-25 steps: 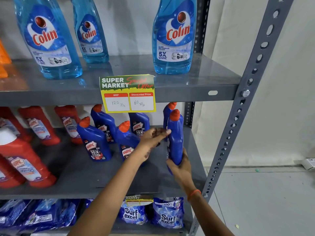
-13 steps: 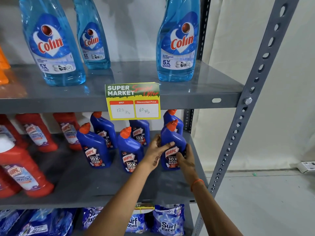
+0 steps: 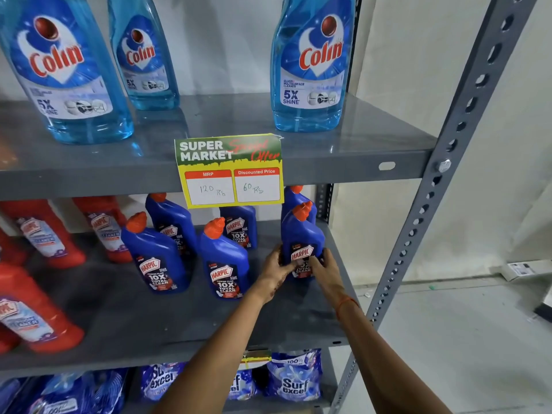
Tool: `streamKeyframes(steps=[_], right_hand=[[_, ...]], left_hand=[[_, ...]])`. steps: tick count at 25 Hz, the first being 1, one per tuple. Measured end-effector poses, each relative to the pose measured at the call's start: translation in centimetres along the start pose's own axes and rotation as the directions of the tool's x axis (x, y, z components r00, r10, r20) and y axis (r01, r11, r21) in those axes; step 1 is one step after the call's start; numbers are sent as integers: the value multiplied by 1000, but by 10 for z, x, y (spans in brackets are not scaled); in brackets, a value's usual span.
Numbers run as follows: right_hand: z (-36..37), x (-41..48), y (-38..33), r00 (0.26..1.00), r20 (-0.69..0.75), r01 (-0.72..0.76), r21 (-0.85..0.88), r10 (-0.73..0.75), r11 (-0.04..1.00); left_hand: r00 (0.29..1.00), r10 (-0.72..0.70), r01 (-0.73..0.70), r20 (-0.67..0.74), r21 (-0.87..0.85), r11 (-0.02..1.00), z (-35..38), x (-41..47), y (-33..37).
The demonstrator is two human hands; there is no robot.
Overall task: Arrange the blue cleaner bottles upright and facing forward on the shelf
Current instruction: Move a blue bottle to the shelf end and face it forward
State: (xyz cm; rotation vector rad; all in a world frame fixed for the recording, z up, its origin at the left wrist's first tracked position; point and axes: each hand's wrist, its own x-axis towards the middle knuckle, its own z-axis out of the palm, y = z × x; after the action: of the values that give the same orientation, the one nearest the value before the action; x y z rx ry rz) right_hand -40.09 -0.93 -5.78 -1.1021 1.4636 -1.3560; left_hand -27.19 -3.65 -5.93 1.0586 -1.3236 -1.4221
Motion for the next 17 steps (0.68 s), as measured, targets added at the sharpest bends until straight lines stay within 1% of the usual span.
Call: streamKeyframes(steps=[2, 4, 6, 10, 12, 14, 17], right_hand=[[0, -4, 7, 1000, -8, -25, -37, 25, 999], [-1, -9, 13, 999, -26, -25, -89, 23, 996], [-2, -16, 18, 997, -64, -37, -116, 30, 992], [-10, -47, 21, 990, -132, -70, -206, 43, 976], [-15, -65, 23, 989, -144, -61, -180, 36, 982], [-19, -81, 24, 985, -161, -81, -127, 60, 989], [-22, -101, 19, 987, -150, -62, -72, 50, 995]], left_hand=[[1000, -19, 19, 4, 41, 999, -1, -6, -10], [1000, -4, 3, 6, 50, 999, 0, -13, -14], [1000, -5, 5, -1, 49, 999, 3, -23, -13], [999, -32, 30, 11, 131, 991, 7, -47, -16], [1000, -31, 30, 6, 146, 989, 11, -63, -19], [1000, -19, 20, -5, 144, 989, 16, -79, -23], [1000, -2, 6, -23, 170, 985, 22, -96, -23]])
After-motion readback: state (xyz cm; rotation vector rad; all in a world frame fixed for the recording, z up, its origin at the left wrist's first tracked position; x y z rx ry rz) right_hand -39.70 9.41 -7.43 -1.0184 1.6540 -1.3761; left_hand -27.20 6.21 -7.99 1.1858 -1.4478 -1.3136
